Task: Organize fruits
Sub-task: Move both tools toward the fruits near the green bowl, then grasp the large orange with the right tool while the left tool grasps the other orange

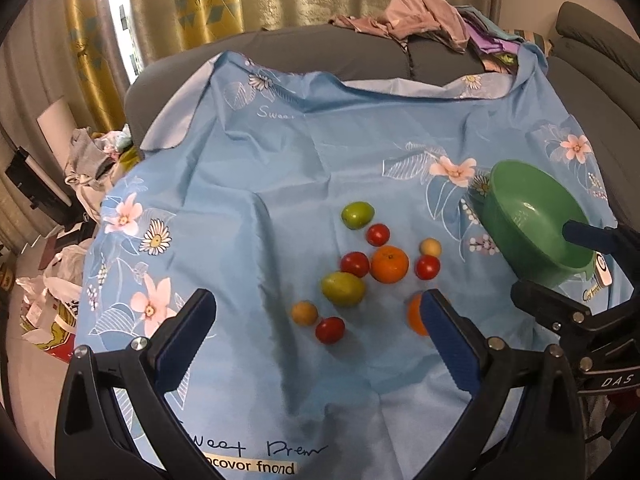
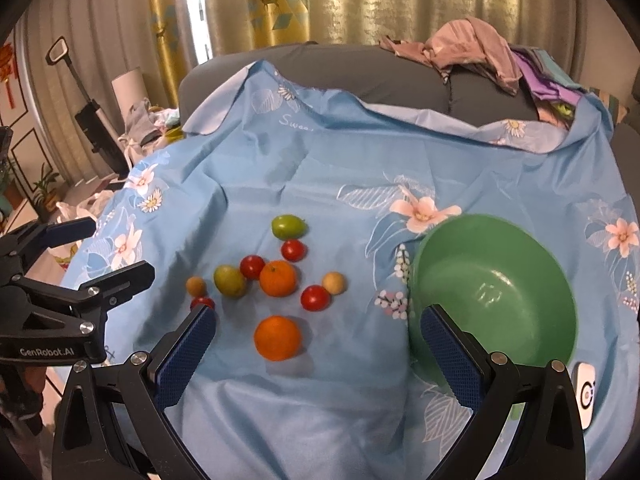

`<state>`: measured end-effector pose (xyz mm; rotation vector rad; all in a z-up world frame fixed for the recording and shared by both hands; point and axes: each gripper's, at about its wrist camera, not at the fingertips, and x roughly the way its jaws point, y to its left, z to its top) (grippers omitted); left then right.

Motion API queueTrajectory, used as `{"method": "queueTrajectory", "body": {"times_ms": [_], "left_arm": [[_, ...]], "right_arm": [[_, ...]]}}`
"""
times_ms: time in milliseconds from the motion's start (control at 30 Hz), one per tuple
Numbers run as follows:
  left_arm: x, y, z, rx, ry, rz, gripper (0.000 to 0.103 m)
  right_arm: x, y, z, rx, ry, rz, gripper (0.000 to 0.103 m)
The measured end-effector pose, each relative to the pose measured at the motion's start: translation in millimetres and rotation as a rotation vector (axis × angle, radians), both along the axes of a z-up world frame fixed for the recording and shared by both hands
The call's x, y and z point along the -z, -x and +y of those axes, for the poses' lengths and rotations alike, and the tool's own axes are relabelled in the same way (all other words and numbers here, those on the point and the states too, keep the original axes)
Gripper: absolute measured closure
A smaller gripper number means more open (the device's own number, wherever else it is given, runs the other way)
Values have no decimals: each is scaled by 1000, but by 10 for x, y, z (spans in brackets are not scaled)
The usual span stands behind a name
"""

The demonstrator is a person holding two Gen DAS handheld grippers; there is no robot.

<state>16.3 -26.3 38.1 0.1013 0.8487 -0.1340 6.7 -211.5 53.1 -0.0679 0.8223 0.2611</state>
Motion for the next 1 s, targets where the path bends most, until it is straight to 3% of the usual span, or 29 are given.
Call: {"method": "queueTrajectory", "body": {"times_ms": [300,400,533,767,1000], "left_arm": [[185,-25,113,44,37,34,1],[302,-43,97,74,41,49,2],[448,-122,45,101,55,82,3],[607,-294,-84,153,71,108,12],[735,-534,-254,212,96,140,28]], "right_arm": [[209,1,-72,-6,-32,52,1],[343,10,-11,-48,-29,76,5],[559,-39,89,-95,-25,125,19],[838,-160,146,-115,-24,161,29],[1002,-295,173,-130,-54,187,34]]}}
